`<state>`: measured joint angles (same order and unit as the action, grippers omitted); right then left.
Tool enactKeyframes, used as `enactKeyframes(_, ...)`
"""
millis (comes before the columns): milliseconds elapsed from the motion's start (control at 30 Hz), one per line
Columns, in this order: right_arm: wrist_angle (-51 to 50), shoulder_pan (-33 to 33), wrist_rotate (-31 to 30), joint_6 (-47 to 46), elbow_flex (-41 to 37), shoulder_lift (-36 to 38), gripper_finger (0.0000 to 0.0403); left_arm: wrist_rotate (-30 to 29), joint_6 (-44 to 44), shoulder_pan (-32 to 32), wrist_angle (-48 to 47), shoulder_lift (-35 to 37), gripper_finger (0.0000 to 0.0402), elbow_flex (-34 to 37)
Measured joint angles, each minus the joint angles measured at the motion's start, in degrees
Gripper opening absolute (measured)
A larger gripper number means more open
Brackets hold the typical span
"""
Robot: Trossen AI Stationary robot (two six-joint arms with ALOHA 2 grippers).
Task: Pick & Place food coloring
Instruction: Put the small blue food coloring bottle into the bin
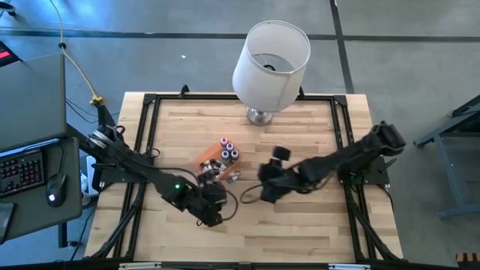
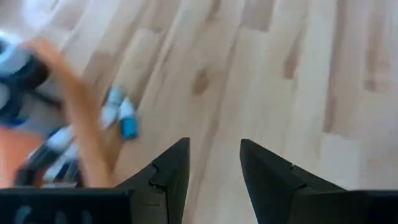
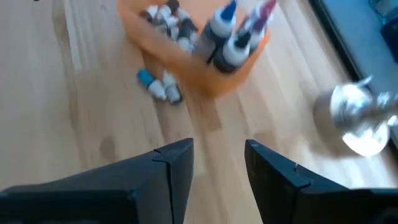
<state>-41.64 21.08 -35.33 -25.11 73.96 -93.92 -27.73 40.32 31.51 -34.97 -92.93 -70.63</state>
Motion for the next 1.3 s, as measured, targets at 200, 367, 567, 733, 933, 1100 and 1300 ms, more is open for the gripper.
enactKeyframes(200,10.5,3.5,-1.9,-5.7,-16.6,8.0,0.0138,0.7,-4.5,-1.9,10.0,-4.9,0.014,0.4)
enactKeyframes(367,17.3,2.6,-1.7,-4.9,-25.3,14.5,0.0138,4.0,-5.1,-5.1,14.0,-9.1,0.014,0.4)
enactKeyframes(567,19.9,1.1,-1.8,-7.5,-29.5,21.7,0.0138,18.7,-4.4,-9.3,14.5,-11.4,0.014,0.5)
enactKeyframes(733,23.8,1.1,-1.5,-7.6,-32.5,24.8,0.0138,22.7,-6.0,-11.9,12.8,-11.3,0.014,0.4)
enactKeyframes(933,27.2,1.1,-1.3,-5.9,-32.8,25.0,0.0138,20.7,-5.6,-14.7,10.9,-11.3,0.014,0.4)
enactKeyframes(1100,28.0,1.1,-0.7,-5.3,-32.8,25.0,0.0138,16.7,-7.1,-16.8,8.8,-13.5,0.014,0.2)
enactKeyframes(1300,28.7,1.1,-0.2,-4.4,-32.8,25.0,0.0138,11.8,-8.6,-17.3,5.6,-14.9,0.014,0.1)
